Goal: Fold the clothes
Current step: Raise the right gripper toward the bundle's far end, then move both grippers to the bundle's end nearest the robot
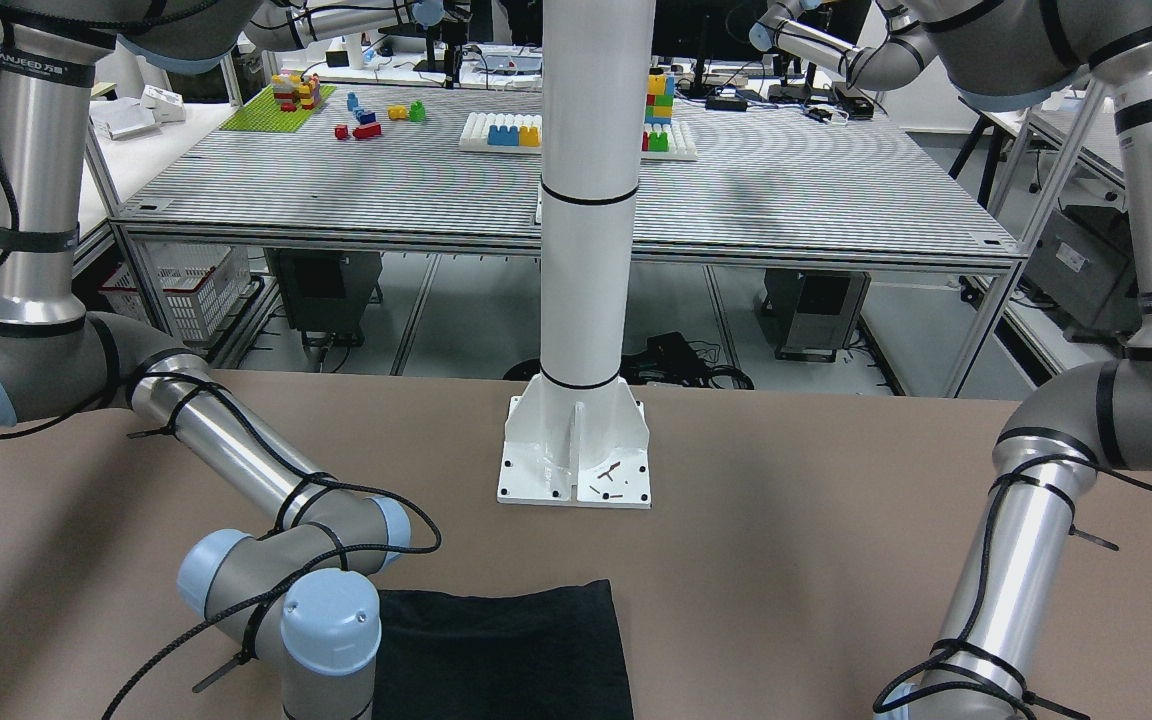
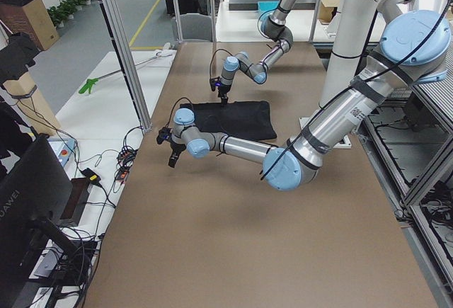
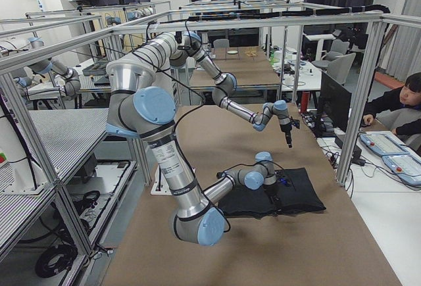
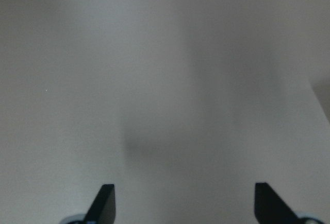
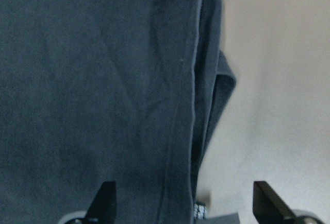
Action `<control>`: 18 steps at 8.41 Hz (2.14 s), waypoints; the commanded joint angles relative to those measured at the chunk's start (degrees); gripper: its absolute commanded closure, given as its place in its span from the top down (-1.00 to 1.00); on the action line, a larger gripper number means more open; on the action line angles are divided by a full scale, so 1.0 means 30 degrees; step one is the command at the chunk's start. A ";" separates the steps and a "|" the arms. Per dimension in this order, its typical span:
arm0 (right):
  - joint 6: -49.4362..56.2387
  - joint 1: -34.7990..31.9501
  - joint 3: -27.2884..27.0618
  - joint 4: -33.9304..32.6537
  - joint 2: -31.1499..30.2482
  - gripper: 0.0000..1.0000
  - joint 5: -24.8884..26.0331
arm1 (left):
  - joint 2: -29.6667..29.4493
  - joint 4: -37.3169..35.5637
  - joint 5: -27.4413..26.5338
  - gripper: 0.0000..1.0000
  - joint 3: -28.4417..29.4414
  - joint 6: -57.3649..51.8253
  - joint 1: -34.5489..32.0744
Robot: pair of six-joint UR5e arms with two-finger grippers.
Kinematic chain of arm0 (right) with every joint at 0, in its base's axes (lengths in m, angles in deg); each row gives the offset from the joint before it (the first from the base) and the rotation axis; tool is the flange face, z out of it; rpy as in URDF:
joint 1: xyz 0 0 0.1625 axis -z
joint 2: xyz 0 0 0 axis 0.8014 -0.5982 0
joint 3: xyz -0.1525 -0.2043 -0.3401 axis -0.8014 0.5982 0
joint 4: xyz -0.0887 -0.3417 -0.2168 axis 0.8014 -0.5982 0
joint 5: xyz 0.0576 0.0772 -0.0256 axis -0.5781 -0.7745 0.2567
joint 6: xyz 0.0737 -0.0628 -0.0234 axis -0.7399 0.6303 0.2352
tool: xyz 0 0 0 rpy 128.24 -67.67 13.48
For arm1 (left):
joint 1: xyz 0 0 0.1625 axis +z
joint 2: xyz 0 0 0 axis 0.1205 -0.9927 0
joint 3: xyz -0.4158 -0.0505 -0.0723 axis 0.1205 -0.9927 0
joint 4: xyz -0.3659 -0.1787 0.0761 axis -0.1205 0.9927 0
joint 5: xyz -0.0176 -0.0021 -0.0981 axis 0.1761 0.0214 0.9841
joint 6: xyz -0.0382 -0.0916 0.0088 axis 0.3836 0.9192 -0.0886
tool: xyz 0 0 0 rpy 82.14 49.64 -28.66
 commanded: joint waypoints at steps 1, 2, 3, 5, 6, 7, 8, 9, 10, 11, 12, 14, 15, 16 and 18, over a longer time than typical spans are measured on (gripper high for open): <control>-0.0323 -0.0362 0.2586 0.0718 0.1391 0.87 0.0029 | -0.0010 -0.0001 0.0000 0.90 0.0000 -0.0002 -0.0016; -0.0207 -0.0625 0.3171 0.1099 0.1391 0.87 0.0029 | -0.0010 -0.0001 0.0000 0.90 -0.0001 -0.0002 -0.0016; -0.0002 -0.1208 0.3583 0.1218 0.1391 0.87 0.0000 | 0.0019 -0.0001 0.0000 0.90 -0.0001 -0.0002 0.0013; 0.1573 -0.2380 0.3821 0.1336 0.0811 0.87 -0.0088 | 0.0020 -0.0001 0.0000 0.90 -0.0001 -0.0002 -0.0016; 0.2133 -0.2879 0.3792 0.1656 0.0515 0.88 -0.0466 | 0.0136 -0.0001 0.0029 0.90 -0.0030 -0.0002 0.0013; 0.1964 -0.3000 0.3647 0.1688 0.0570 0.88 -0.0962 | 0.0253 -0.0001 0.0029 0.90 -0.0146 -0.0002 0.0013; 0.1847 -0.3001 0.3500 0.1746 0.0600 0.88 -0.1083 | 0.0486 -0.0001 0.0029 0.90 -0.0495 0.0027 0.0013; 0.1700 -0.3001 0.3383 0.1747 0.0600 0.88 -0.1230 | 0.0633 0.0028 0.0058 0.90 -0.0702 0.0027 0.0013; 0.1496 -0.3001 0.3121 0.1747 0.0542 0.88 -0.1289 | 0.0664 0.0029 0.0059 0.90 -0.0704 0.0056 0.0013; 0.0247 -0.2972 0.2567 0.1834 0.0193 0.88 -0.1377 | 0.0722 0.0000 0.0030 0.90 -0.0936 0.0260 0.0013; -0.1651 -0.2797 0.1111 0.1893 -0.1028 0.86 -0.1407 | 0.0723 0.0028 0.0029 0.90 -0.0996 0.1248 0.0129; -0.7169 -0.1893 -0.3245 0.1893 -0.3226 0.84 -0.1407 | 0.0752 0.0029 0.0029 0.90 -0.1957 0.3792 0.0570; -0.9875 -0.1539 -0.4893 0.1893 -0.3586 0.81 -0.1407 | 0.1013 0.0029 0.0087 0.90 -0.2863 0.5663 0.0889; -1.2977 -0.0869 -0.5721 0.1922 -0.3792 0.79 -0.1291 | 0.1567 0.0029 0.0030 0.90 -0.4351 0.8002 0.1588; -1.8727 0.0422 -0.5700 0.5326 -0.4463 0.79 -0.0242 | 0.3262 0.0175 -0.0029 0.90 -0.8126 1.2374 0.2732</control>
